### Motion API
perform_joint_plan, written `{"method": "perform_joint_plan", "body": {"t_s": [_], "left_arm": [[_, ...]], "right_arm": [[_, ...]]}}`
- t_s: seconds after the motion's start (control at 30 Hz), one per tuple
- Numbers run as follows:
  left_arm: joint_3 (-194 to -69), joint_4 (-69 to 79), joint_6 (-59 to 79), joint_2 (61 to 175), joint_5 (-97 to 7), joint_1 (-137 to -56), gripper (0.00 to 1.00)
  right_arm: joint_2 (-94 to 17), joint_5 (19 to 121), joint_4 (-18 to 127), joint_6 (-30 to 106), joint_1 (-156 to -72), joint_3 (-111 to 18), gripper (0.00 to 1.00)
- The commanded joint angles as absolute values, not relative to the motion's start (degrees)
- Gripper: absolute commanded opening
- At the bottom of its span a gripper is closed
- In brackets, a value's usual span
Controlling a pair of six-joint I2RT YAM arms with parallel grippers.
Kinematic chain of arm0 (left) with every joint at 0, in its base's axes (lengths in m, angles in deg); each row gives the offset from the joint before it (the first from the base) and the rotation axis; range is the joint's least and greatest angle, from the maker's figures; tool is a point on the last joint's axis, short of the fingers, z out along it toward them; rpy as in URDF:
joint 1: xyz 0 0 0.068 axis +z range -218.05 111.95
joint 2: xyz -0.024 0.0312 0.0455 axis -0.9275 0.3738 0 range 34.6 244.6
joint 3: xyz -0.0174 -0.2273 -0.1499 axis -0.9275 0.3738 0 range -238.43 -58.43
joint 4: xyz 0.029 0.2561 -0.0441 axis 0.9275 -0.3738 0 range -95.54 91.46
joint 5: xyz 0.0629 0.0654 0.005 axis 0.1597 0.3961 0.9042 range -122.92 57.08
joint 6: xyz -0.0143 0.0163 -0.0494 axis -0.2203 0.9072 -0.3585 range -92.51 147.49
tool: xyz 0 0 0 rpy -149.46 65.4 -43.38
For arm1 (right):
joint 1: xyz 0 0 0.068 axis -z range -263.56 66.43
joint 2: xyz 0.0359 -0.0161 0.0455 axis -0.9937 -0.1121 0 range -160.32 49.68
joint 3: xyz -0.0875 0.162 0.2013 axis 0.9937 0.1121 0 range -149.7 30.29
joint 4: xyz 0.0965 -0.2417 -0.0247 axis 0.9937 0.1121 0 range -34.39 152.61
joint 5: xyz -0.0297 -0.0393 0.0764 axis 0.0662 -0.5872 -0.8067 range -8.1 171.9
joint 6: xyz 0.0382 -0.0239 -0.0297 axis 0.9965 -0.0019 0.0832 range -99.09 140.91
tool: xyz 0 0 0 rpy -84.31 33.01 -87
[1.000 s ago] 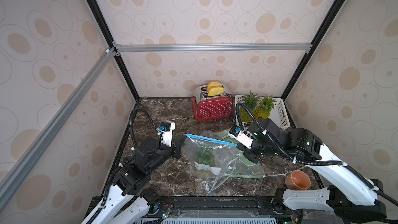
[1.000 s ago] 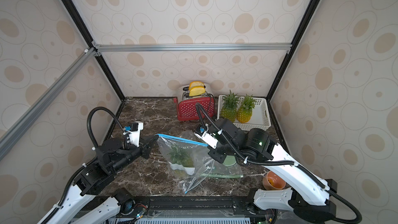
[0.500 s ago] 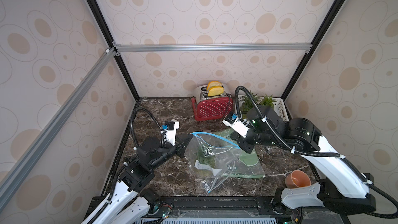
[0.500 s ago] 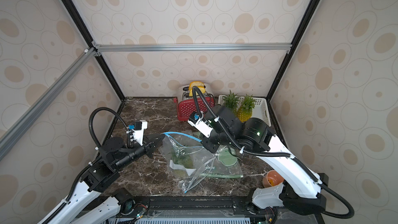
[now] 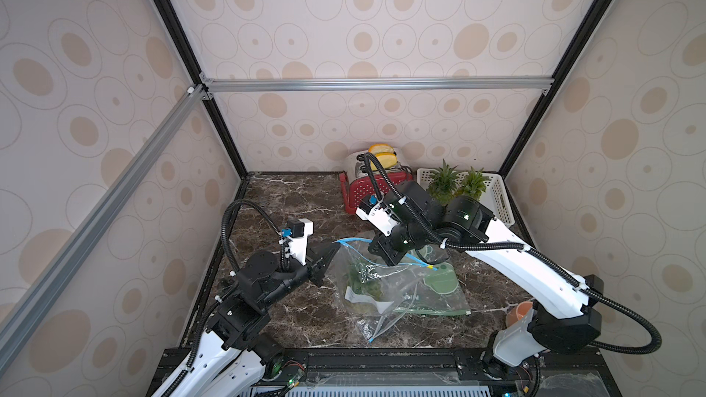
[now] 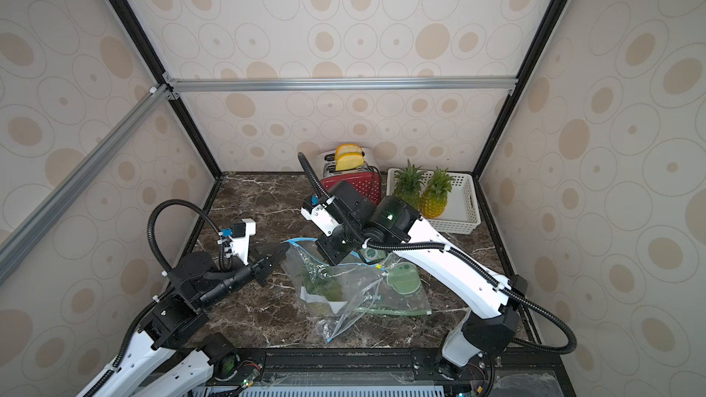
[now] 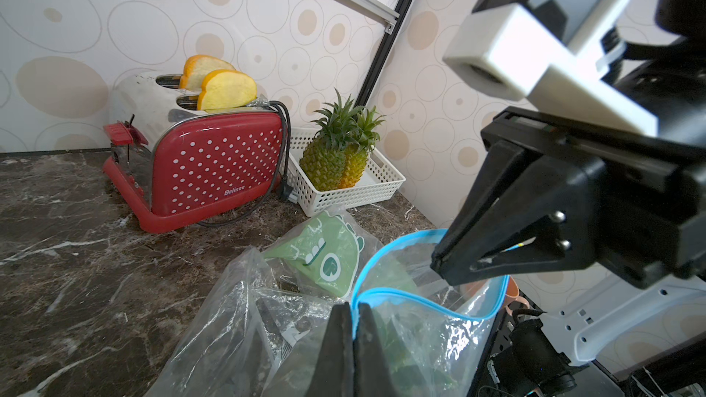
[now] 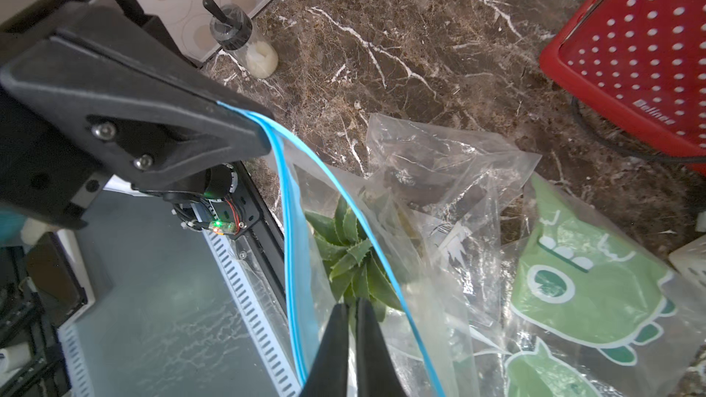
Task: Open the zip-top bag and take out the pineapple
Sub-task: Pick up the pineapple from the zipper food storage bag.
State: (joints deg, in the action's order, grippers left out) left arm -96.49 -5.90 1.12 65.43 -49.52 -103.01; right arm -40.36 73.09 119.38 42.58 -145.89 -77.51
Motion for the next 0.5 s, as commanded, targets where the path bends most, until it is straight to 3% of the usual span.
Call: {"method": "perform_joint_plan", "body": {"t_s": [0.0,0.33,0.47], "left_arm": [[-96.3,-1.5,0.1,63.1,-50.1,-102.6,0.0],[-93.8,1.2,-0.8,61.8,-50.4,-102.6,0.0],[-93.8,2.0,-0.9,61.9,-50.7,-102.6,0.0]], "right_arm": [[-41.5,72.9,119.4,48.1,-146.1,-76.9,0.1],[-44.6,78.8,125.0,51.9,-149.8,-81.9,0.08],[-47.2,79.6,127.6,53.6,-149.7,-83.0,0.24]]}}
